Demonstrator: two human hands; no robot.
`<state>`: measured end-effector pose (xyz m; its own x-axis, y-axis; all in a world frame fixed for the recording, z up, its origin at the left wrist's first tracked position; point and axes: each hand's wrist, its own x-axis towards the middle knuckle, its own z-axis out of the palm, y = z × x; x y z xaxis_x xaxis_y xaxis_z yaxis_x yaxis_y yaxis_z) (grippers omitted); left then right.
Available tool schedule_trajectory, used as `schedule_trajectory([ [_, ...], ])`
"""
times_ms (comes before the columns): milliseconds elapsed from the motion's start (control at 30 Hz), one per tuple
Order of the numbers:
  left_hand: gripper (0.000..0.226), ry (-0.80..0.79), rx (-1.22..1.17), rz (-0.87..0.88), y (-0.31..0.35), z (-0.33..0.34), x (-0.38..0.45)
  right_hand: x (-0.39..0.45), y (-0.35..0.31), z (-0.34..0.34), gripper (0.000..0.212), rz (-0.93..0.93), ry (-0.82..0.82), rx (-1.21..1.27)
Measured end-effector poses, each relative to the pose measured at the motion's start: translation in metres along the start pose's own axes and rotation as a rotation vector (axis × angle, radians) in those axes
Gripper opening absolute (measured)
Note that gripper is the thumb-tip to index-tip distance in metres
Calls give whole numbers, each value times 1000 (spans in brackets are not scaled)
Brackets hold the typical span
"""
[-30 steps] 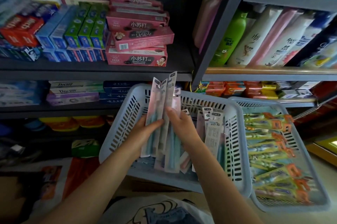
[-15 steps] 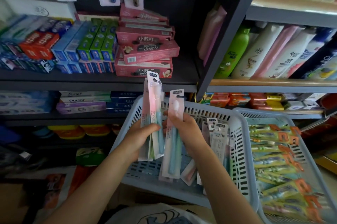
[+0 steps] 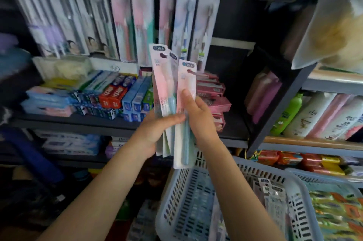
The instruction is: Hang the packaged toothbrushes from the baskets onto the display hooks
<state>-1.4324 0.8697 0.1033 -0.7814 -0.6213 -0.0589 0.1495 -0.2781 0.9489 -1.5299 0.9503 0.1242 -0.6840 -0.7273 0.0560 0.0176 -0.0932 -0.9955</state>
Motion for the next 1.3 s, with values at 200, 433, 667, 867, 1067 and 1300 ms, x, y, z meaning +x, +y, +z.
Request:
schedule_trajectory([
  [200,40,114,25,165,63,-54,6,24,-25,70,49,-82,-99,-41],
  [433,21,228,-83,193,105,-109,23,30,-28,125,12,-172,-145,-111],
  [667,29,176,-41,201,128,-134,33,40,-34,140,23,-299,-16,-115],
  [867,18,134,-87,163,139,-130,43,57,-52,134,28,-400,112,-181],
  [1067,26,111,-120,159,141,-130,56,80,-72,128,27,-490,238,-291],
  [1300,32,116,-123,159,140,-127,63,102,-69,126,27,-458,325,-316],
])
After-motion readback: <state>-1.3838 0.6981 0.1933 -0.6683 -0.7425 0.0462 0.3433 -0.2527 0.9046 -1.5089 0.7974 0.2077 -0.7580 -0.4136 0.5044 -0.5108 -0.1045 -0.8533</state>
